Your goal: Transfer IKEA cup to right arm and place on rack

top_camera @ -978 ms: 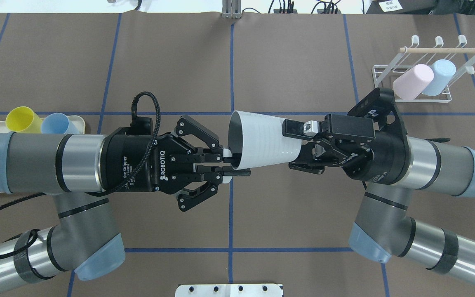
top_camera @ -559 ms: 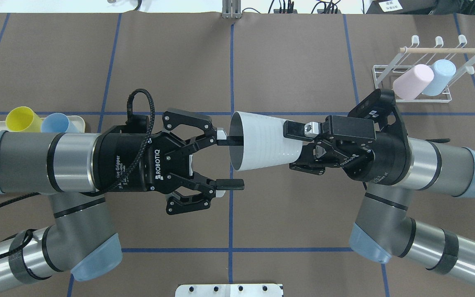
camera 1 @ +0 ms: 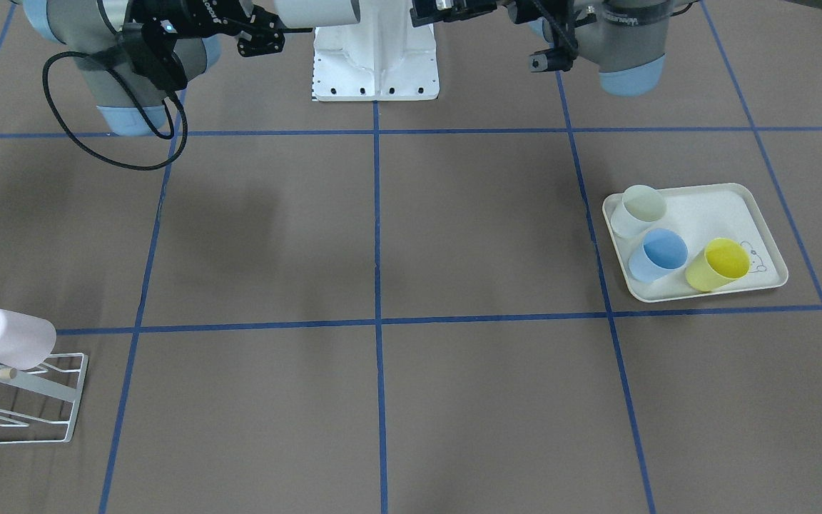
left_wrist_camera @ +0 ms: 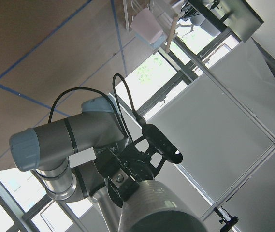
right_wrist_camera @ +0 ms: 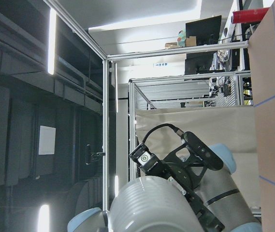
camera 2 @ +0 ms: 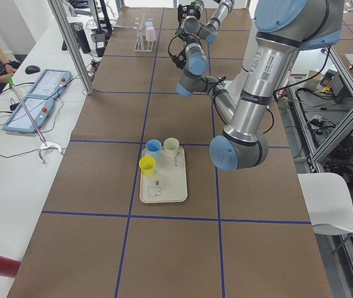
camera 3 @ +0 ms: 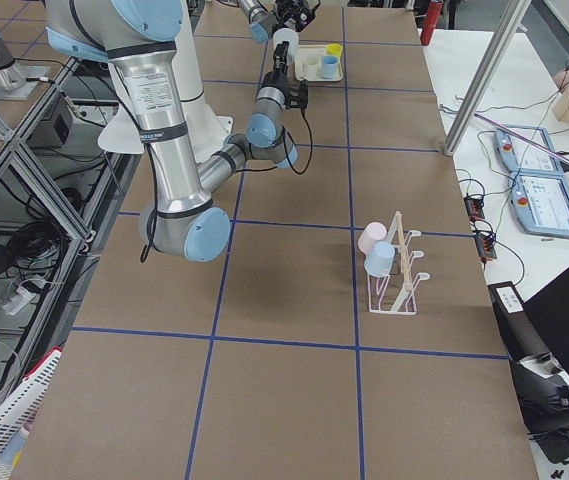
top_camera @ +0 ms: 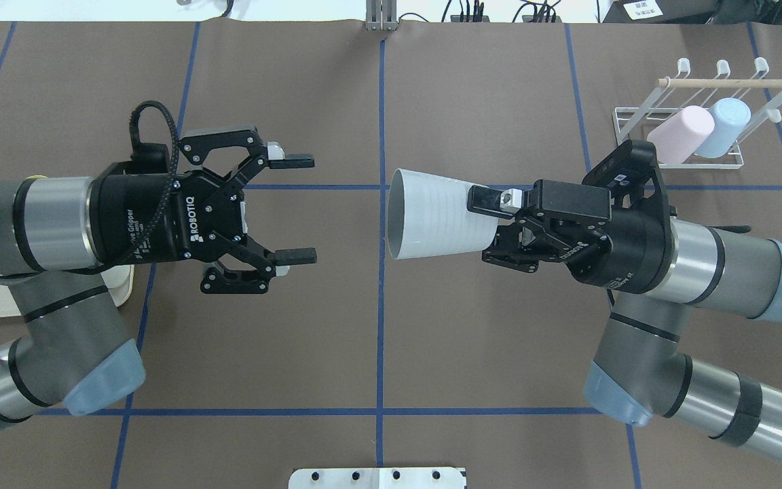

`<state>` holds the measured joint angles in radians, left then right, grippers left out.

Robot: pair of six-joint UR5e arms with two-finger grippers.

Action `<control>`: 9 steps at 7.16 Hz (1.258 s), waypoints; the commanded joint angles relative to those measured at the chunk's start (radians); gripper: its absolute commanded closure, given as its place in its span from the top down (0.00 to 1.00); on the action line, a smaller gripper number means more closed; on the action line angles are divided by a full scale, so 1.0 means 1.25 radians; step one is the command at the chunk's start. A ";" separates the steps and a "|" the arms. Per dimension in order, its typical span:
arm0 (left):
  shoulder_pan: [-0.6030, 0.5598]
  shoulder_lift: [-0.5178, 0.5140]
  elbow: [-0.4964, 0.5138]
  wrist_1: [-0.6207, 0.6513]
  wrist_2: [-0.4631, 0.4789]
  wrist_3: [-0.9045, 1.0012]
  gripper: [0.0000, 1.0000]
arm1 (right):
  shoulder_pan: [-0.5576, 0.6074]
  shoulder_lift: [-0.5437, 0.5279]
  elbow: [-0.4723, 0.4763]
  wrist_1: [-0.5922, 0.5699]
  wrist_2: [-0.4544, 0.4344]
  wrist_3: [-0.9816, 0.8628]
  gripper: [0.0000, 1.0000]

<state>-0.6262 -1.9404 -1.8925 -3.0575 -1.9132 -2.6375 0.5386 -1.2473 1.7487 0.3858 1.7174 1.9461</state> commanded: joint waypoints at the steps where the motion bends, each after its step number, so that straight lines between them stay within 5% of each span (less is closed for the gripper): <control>1: -0.073 0.031 0.002 0.120 -0.089 0.165 1.00 | 0.041 -0.055 -0.024 -0.075 0.009 -0.113 0.33; 3: -0.115 0.033 0.017 0.215 -0.104 0.271 1.00 | 0.135 -0.115 -0.024 -0.194 0.065 -0.226 0.33; 5: -0.133 0.033 0.024 0.348 -0.106 0.439 1.00 | 0.333 -0.135 -0.024 -0.360 0.258 -0.301 0.33; 9: -0.236 0.042 0.017 0.585 -0.132 0.699 1.00 | 0.608 -0.209 -0.015 -0.719 0.461 -0.774 0.33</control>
<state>-0.8908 -1.8892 -1.8681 -2.4145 -2.0722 -1.8610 1.1963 -1.4840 1.7274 -0.3936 2.2208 1.1538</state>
